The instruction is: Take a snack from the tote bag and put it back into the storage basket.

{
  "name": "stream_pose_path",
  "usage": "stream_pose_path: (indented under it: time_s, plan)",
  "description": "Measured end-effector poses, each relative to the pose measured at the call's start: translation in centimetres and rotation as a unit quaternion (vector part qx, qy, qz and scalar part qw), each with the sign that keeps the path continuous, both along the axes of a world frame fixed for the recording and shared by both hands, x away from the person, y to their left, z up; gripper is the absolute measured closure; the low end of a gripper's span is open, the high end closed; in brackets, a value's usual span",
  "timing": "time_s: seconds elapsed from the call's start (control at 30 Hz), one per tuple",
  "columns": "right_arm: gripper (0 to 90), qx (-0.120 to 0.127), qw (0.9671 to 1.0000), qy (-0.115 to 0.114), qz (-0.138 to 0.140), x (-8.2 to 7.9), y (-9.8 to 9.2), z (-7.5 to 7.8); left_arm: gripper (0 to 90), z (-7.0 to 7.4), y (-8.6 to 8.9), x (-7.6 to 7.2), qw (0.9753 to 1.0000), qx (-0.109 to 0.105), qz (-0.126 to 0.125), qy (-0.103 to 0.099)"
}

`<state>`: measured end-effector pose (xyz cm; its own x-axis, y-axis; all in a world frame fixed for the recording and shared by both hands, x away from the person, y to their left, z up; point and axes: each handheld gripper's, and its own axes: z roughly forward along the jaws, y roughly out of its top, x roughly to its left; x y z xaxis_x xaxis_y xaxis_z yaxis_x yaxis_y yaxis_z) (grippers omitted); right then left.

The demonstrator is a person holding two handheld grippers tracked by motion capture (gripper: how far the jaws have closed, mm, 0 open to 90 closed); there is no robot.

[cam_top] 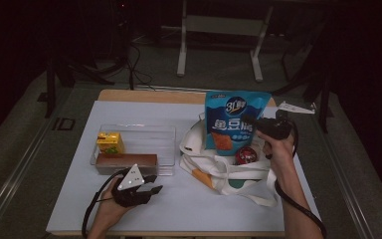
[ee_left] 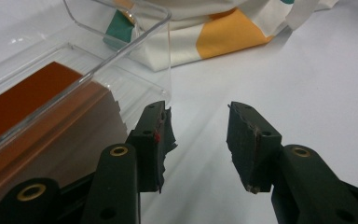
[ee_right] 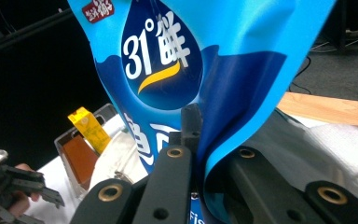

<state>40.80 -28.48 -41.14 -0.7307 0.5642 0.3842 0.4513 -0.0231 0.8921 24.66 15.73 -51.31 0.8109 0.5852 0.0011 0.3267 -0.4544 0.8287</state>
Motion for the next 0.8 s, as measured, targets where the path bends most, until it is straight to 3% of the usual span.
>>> stream_pose_path:
  time_s: [0.5,0.8]
  plan:
    - [90.0,0.003,1.0000,-0.004,-0.005,-0.6,0.5,2.1,57.8,-0.3,0.0,-0.1,1.0000,0.005,0.002,0.001]
    - [90.0,0.021,0.9997,-0.007,-0.005,-1.1,1.1,3.7,57.7,-0.4,0.1,-0.2,1.0000,0.004,0.005,0.001]
